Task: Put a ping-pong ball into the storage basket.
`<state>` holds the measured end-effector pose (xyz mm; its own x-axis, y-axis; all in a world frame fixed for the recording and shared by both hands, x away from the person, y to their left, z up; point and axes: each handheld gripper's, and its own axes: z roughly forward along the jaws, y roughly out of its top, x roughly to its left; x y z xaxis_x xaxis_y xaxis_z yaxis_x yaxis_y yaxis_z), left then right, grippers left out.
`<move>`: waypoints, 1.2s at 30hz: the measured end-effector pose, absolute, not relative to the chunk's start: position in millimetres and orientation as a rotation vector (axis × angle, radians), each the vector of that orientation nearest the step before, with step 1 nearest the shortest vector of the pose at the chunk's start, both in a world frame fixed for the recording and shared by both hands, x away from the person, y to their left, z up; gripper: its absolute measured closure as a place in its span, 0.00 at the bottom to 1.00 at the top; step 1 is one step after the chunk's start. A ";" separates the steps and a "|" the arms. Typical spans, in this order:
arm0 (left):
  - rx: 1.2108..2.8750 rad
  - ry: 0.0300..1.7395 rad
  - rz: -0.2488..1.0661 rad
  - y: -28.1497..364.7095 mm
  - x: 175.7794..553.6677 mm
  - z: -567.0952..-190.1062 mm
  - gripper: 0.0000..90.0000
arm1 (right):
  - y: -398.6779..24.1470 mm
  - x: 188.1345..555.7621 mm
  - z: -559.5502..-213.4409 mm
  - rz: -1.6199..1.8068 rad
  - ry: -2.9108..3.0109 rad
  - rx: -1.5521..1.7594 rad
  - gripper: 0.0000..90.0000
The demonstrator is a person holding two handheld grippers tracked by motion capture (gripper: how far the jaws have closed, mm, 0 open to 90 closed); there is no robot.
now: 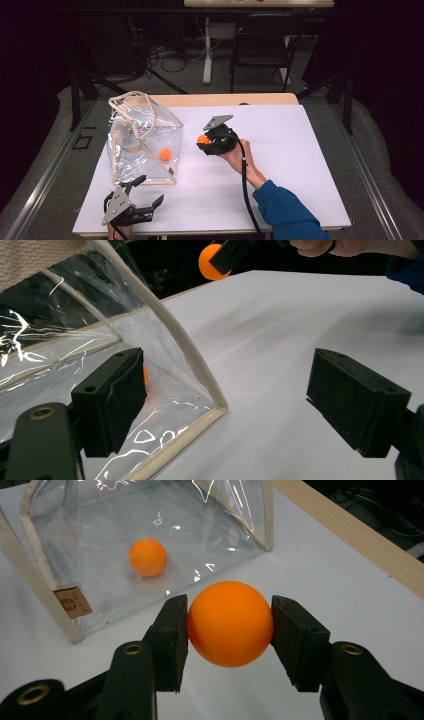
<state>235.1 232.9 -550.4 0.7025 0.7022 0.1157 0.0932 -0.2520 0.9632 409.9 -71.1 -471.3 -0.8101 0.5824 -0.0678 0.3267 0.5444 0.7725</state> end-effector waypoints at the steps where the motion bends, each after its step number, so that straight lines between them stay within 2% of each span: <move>1: 1.755 0.635 0.656 232.9 235.1 -550.4 0.18 | -71.6 410.0 -470.0 1.141 2.465 0.743 0.56; 36: 1.743 0.642 0.653 233.5 235.8 -550.8 0.18 | -73.0 408.7 -434.9 1.212 2.399 0.701 0.56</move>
